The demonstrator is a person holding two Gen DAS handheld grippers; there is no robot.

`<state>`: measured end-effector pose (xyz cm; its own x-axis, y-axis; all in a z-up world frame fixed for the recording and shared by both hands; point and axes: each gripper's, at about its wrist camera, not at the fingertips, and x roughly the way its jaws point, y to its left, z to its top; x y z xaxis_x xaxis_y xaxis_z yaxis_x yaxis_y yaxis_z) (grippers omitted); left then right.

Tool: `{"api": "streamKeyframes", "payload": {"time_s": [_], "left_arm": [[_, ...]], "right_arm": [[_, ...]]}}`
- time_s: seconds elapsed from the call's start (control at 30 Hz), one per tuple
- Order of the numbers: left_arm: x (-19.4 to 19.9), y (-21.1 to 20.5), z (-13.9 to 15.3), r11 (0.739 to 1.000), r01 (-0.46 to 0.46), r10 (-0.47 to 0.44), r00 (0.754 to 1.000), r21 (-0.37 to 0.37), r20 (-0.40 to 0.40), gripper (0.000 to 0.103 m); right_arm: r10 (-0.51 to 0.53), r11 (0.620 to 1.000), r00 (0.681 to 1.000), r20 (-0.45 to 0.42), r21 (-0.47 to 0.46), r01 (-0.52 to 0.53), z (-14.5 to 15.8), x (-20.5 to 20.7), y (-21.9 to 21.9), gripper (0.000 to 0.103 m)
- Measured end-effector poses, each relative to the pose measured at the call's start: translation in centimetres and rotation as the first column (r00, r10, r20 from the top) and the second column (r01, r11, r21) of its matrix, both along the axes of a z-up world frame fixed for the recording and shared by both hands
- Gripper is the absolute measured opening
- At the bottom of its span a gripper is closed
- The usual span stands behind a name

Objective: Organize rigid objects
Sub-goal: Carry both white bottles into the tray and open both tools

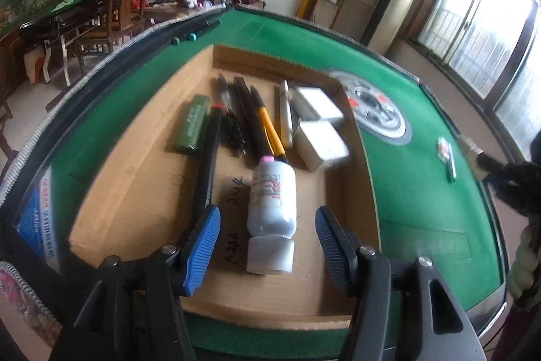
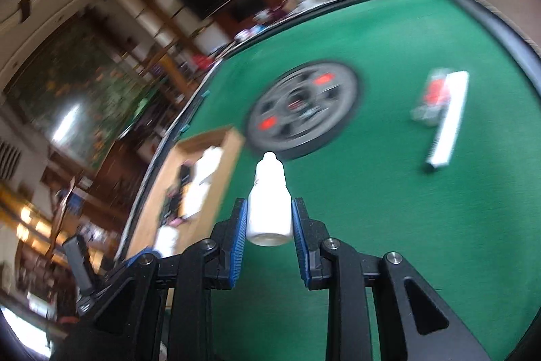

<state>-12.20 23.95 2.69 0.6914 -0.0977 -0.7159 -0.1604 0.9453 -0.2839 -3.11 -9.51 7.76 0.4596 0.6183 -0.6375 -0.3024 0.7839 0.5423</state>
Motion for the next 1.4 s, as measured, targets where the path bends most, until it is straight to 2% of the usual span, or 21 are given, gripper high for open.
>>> {"api": "streamKeyframes", "payload": {"time_s": [0.1, 0.2, 0.33, 0.4, 0.57, 0.7, 0.83, 1.0, 1.2, 1.27, 1.4], "left_arm": [[-1.1, 1.4, 1.0, 0.999, -0.037, 0.038, 0.998, -0.033, 0.050, 0.070], [-1.8, 2.8, 1.1, 0.996, -0.056, 0.060, 0.996, -0.063, 0.067, 0.070], [-2.3, 4.1, 0.8, 0.995, -0.069, 0.074, 0.995, -0.068, 0.071, 0.070], [-2.5, 4.6, 0.6, 0.995, -0.075, 0.080, 0.994, -0.069, 0.069, 0.070], [-2.6, 6.1, 0.2, 0.992, -0.089, 0.095, 0.993, -0.086, 0.066, 0.071], [-2.5, 6.7, -0.2, 0.990, -0.102, 0.108, 0.992, -0.101, 0.058, 0.072], [-2.4, 6.7, -0.4, 0.990, -0.107, 0.112, 0.992, -0.097, 0.049, 0.075], [-2.7, 6.3, -0.1, 0.991, -0.110, 0.114, 0.992, -0.071, 0.049, 0.075], [-2.9, 4.6, 1.1, 0.996, -0.088, 0.090, 0.993, -0.027, 0.072, 0.075], [-2.9, 3.7, 1.5, 0.997, -0.076, 0.077, 0.994, -0.012, 0.079, 0.075], [-2.7, 1.7, 2.1, 0.999, -0.047, 0.046, 0.995, 0.011, 0.083, 0.075]], "right_arm": [[0.144, 0.990, 0.989, -0.039, 0.009, -0.144, -0.4, -0.2, 6.2, 0.025], [0.236, 0.970, 0.970, -0.060, -0.040, -0.238, -1.3, -0.4, 11.8, 0.025], [0.284, 0.951, 0.956, -0.078, -0.102, -0.291, -2.8, -0.3, 17.3, 0.026], [0.288, 0.941, 0.955, -0.069, -0.166, -0.295, -3.6, -0.6, 19.2, 0.025], [0.303, 0.912, 0.951, -0.054, -0.274, -0.306, -4.6, -1.4, 21.8, 0.026], [0.310, 0.900, 0.950, -0.033, -0.312, -0.304, -4.9, -2.1, 22.3, 0.028], [0.320, 0.898, 0.947, -0.023, -0.311, -0.311, -4.7, -2.7, 22.2, 0.037], [0.311, 0.894, 0.949, 0.052, -0.355, -0.273, -3.4, -3.5, 21.1, 0.041], [0.225, 0.894, 0.954, 0.199, -0.431, -0.121, -1.4, -3.9, 17.1, 0.051], [0.183, 0.877, 0.947, 0.264, -0.479, -0.035, -1.0, -3.8, 15.2, 0.052], [0.118, 0.856, 0.936, 0.331, -0.511, 0.073, -0.5, -3.6, 11.7, 0.053]]}}
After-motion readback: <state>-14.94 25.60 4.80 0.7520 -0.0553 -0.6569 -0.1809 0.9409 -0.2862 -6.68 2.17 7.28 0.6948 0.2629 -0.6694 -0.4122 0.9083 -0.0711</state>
